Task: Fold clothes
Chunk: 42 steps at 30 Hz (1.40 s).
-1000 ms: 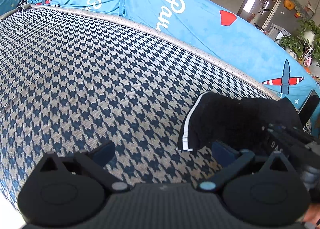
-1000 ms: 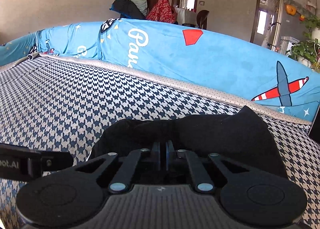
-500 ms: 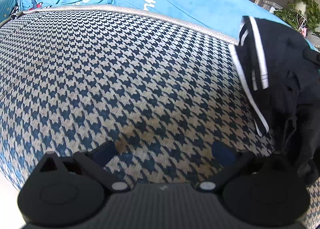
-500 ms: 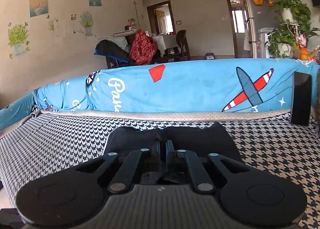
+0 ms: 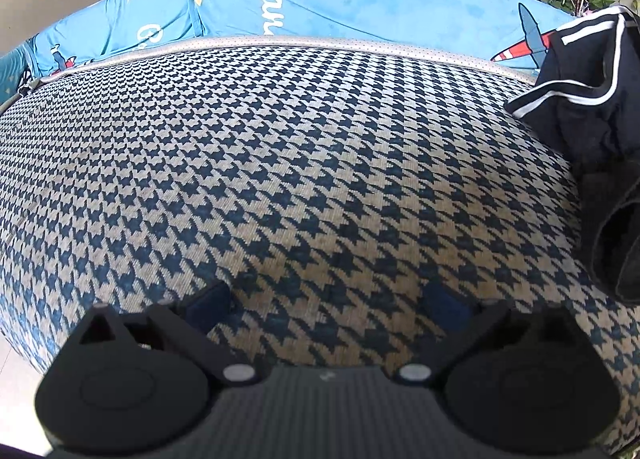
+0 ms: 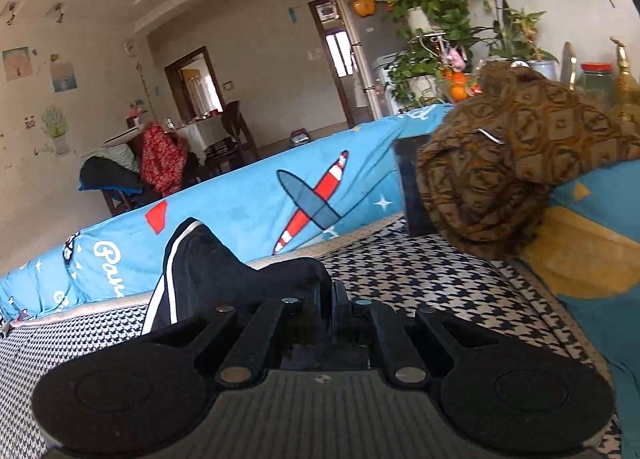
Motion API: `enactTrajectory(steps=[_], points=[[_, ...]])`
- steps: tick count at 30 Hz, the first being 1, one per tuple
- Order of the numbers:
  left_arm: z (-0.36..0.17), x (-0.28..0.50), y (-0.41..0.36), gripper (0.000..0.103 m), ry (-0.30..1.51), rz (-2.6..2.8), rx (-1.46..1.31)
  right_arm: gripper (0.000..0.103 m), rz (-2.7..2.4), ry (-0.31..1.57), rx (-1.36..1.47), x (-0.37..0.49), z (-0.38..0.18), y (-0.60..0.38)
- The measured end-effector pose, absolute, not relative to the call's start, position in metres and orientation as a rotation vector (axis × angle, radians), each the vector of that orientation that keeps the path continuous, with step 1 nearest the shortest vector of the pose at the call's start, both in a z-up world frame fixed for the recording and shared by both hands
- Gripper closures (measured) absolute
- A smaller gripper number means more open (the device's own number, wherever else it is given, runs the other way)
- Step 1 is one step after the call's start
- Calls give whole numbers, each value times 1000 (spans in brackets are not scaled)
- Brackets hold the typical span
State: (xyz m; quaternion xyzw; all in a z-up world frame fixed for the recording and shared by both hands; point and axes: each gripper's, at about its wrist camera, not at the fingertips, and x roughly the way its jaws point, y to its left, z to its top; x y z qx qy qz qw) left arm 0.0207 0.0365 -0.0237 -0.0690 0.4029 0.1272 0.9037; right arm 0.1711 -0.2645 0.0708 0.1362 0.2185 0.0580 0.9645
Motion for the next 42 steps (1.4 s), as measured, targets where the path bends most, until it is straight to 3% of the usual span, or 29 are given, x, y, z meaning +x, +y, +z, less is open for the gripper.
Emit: enactTrajectory(steps=[7,13,15,17,19,25,34,36,38,42], points=[[-22,19,35,0,824,269,-145,96,-117,470,262,164,67,-299],[-23,20,35,0,820,268,-144,93,24,487,355,163,68,-298],[-23,19,35,0,821,270,-142,86,65,494,367,165,68,-292],[-23,19,34,0,823,270,-142,62,105,503,399,167,68,-289],[-22,20,34,0,824,270,-142,48,148,520,428,169,65,-285],[-23,19,32,0,808,277,-141,36,133,586,329,178,53,-263],[-23,16,31,0,795,270,-133,37,124,688,190,192,22,-231],[-23,14,30,0,794,266,-131,45,121,704,149,194,15,-222],[-23,13,30,0,793,261,-130,74,118,721,107,197,9,-214],[-23,11,30,0,794,250,-128,80,119,738,46,200,-1,-201]])
